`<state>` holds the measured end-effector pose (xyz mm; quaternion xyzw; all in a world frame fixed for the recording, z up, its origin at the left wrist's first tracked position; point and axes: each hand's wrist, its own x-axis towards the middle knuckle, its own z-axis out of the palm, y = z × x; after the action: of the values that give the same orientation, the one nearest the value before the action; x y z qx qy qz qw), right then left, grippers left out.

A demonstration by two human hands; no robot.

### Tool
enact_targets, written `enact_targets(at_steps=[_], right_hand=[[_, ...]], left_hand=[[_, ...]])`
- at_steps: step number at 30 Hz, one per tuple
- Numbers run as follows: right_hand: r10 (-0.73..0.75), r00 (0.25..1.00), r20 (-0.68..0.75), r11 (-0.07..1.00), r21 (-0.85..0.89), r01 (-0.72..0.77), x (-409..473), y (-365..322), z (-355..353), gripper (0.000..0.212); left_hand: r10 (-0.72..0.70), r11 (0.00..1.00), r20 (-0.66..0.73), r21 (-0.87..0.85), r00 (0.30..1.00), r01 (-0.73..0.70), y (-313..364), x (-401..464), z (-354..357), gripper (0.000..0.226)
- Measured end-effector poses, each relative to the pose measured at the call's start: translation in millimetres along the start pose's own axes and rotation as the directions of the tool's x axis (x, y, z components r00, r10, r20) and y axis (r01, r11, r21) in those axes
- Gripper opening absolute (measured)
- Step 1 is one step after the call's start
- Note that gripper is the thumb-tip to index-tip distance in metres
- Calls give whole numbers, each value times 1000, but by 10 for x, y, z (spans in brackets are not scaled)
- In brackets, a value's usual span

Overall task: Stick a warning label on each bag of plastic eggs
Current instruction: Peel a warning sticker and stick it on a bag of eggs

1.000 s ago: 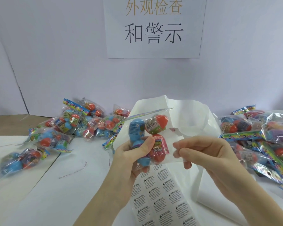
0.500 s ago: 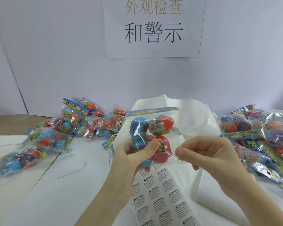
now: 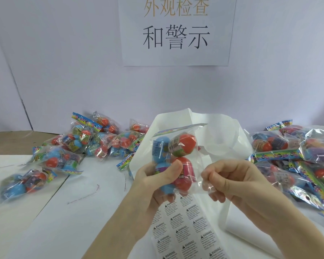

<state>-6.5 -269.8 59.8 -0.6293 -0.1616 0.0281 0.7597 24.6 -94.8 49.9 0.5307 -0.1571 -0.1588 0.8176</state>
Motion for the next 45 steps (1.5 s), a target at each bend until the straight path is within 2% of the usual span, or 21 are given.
enact_targets(at_steps=[3,6,12,16,19,23,26,31,34,36,41,45], right_hand=[[-11,1000,23,1000,2,11,-21,-32,2,39],[10,1000,-15,999,-37,-10,-21,-70,13,11],[32,997,-71,992,-117,-40,-21,-87,33,11],[19,995,-94,987,-158,-34,-7,-68,33,9],[-25,994,-108,986,-166,7,-3,-56,47,2],[-133,983,-125,966,-239,100,-9,-45,68,18],[-187,973,-132,955,-254,149,-8,-40,91,19],[-221,966,-130,946,-271,180,-11,-45,114,26],[-221,967,-128,956,-225,189,-14,-40,109,18],[-215,967,-139,959,-215,183,-10,-30,97,20],[-219,954,-204,948,-278,157,7,-9,96,22],[-208,963,-174,945,-290,151,20,38,116,19]], left_hand=[[23,1000,-28,16,999,-23,20,-5,5,25],[42,999,-59,31,997,-40,26,-5,1,24],[58,995,-75,80,996,-52,15,0,13,14],[55,994,-59,94,997,-49,18,-3,15,23],[72,991,-54,114,996,-66,21,-6,18,23],[82,987,-72,141,994,-71,30,0,26,15],[93,987,-88,141,992,-80,28,3,36,10],[114,983,-88,153,990,-99,35,1,45,15],[118,982,-94,162,989,-102,31,4,44,16],[119,983,-111,153,987,-102,26,10,41,11],[152,976,-188,183,970,-117,5,21,50,21],[249,957,-304,223,920,-185,-9,37,76,50]])
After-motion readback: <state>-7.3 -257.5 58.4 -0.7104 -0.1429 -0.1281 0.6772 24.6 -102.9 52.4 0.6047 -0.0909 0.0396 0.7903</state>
